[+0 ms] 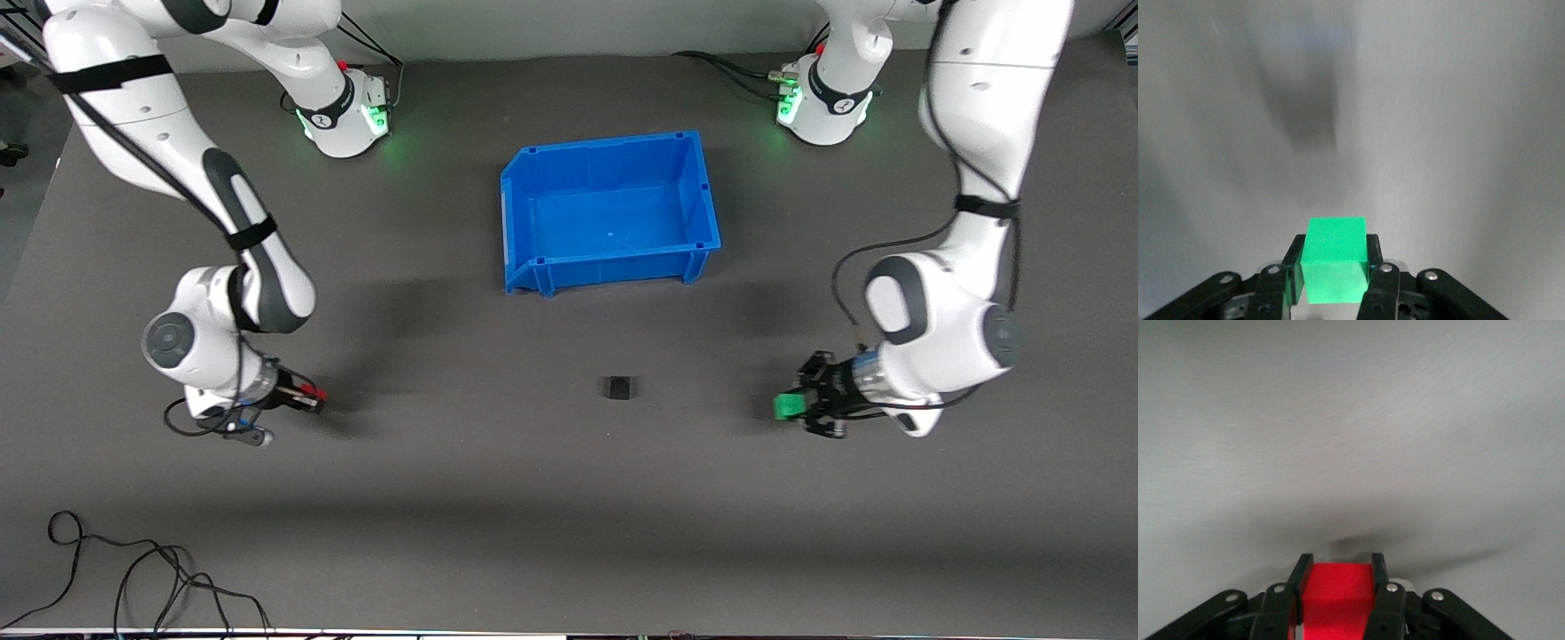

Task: Attach green and red cubes to black cube
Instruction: 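Carry the green cube toward the black cube while the right gripper carries red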

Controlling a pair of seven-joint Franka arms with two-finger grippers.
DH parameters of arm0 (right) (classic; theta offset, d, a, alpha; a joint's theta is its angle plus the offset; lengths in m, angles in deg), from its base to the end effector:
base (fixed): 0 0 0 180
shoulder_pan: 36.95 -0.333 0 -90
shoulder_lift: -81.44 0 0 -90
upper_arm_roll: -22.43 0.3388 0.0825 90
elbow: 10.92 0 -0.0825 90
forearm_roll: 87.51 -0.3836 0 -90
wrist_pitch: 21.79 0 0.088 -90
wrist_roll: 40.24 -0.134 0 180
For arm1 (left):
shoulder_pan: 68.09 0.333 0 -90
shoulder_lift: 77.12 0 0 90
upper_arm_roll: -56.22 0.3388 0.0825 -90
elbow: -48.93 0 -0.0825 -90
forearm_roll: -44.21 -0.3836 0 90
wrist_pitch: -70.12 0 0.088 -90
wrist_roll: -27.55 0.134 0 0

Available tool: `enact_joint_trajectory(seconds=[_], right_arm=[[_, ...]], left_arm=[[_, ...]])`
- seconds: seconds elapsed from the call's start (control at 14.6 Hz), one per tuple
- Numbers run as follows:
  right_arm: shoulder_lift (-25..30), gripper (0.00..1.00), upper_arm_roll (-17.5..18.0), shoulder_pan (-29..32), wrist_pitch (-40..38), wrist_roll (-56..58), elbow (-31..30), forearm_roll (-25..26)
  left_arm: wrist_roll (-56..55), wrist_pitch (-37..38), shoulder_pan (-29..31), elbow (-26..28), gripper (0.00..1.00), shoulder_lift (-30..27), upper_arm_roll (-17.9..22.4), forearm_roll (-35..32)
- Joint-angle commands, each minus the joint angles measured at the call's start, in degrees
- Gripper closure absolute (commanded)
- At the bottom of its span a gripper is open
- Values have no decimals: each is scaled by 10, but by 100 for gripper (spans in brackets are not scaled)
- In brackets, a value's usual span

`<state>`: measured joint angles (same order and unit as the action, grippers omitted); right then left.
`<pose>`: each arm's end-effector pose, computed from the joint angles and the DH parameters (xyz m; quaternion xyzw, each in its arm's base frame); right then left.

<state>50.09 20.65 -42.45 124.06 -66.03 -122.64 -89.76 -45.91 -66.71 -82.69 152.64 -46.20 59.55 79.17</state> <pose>0.6362 0.0421 0.1929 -0.9785 0.2046 -0.0228 0.0095 0.6557 -0.1497 0.2436 0.7111 0.6750 -0.1162 0.1587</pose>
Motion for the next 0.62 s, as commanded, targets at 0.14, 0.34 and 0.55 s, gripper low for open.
enact_joint_trajectory(seconds=[0.14, 0.34, 0.55], right_arm=[[1, 100, -5, -103, -12, -258, 37, -9], [-30, 100, -5, -164, -21, -417, 91, -10], [-60, 100, -4, -200, -60, -542, 150, -9]], left_arm=[[-85, -44, -81, -47, 76, 48, 11, 13], [-137, -54, -107, -72, 76, 67, 11, 8], [-156, -73, -126, -72, 76, 74, 11, 8]])
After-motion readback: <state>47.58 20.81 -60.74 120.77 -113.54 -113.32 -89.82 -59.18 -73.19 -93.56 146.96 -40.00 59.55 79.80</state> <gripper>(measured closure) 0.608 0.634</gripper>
